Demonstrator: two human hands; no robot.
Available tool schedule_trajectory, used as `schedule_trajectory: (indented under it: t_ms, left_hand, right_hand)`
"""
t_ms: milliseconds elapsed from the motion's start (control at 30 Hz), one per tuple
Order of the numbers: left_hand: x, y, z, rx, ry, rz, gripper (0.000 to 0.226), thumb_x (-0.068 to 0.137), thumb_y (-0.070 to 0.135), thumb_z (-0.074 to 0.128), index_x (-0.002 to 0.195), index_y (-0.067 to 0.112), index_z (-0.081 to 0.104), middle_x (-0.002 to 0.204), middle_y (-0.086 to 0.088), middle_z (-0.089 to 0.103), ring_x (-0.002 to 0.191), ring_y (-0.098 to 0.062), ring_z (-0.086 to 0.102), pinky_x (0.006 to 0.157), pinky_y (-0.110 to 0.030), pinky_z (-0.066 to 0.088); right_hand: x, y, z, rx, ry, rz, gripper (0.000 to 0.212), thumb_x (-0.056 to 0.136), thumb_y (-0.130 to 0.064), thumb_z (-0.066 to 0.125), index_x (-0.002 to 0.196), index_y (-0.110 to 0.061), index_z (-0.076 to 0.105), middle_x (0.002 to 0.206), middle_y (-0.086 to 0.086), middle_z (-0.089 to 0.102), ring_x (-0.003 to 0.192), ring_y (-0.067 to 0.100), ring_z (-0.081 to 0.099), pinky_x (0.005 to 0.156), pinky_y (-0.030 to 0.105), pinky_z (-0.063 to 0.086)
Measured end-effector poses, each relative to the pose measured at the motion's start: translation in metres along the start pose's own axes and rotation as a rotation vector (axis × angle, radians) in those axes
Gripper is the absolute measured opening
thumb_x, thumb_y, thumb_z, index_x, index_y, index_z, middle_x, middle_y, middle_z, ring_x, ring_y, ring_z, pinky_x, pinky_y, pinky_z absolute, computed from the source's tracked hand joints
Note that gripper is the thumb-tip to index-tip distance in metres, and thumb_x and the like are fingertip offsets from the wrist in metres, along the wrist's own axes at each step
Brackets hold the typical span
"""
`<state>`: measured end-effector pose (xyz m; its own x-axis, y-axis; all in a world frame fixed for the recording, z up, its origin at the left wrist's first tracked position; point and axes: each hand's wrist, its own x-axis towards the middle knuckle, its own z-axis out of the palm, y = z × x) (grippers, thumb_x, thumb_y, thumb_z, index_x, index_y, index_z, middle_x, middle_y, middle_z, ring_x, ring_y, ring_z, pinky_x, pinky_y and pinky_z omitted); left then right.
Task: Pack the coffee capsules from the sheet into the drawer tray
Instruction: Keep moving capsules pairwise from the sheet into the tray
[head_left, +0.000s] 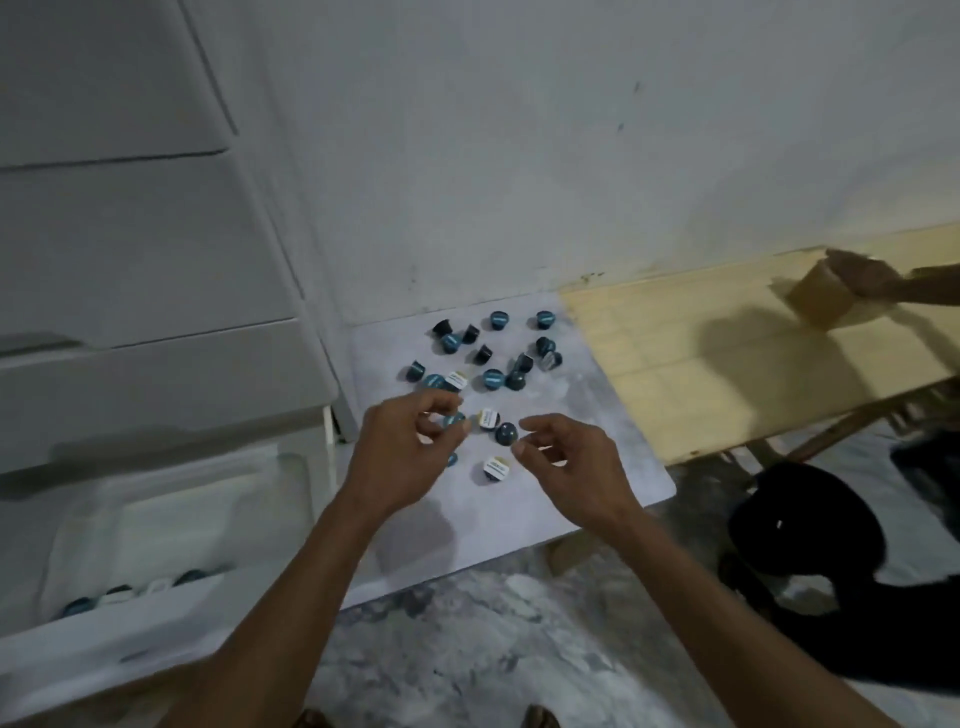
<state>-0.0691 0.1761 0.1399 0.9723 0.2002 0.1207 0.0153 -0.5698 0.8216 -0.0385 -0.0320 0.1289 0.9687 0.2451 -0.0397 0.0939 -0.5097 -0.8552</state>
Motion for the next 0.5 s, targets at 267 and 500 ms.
schedule_trajectory:
  t_ms: [267,500]
  left_hand:
    - [-0.026,-0.021,0.079,0.157,-0.031,-0.260,0.026,0.083,0.030,0.075,0.108,0.022,0.069,0.101,0.011,0.070,0.068,-0.003,0.065,0.072,-0.033,0.058]
    - [-0.004,-0.055,0.115,0.188,-0.067,-0.384,0.040,0.082,0.034,0.074,0.120,0.027,0.062,0.116,0.009,0.068,0.076,-0.010,0.069,0.078,-0.041,0.057]
  right_hand:
    - [0.028,0.067,-0.038,-0.107,-0.081,0.128,0.023,0.088,-0.027,0.071,0.109,-0.018,0.069,0.085,-0.005,0.071,0.064,0.003,0.066,0.053,0.010,0.048]
    - [0.083,0.092,0.000,-0.282,-0.222,0.169,0.036,0.086,-0.032,0.071,0.118,-0.017,0.065,0.100,0.002,0.071,0.085,0.018,0.068,0.080,0.030,0.056]
